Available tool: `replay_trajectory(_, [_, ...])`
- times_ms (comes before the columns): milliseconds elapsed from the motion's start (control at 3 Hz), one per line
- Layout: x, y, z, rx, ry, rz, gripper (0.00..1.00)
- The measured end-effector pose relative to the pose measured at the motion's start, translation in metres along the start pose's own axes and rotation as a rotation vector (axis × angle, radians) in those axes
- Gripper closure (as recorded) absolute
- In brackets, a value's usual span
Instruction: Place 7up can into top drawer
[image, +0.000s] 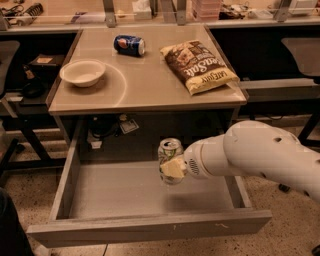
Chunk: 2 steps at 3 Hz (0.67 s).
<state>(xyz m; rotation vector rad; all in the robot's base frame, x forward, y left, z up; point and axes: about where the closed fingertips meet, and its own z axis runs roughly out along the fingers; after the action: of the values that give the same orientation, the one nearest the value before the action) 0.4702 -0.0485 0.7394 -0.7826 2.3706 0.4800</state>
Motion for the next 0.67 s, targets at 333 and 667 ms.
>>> replay_trajectory(333, [0.004, -0.002, 0.01, 0.003, -0.024, 0.029, 1.0])
replay_trajectory(667, [0.012, -0.008, 0.036, 0.021, -0.06, 0.071, 1.0])
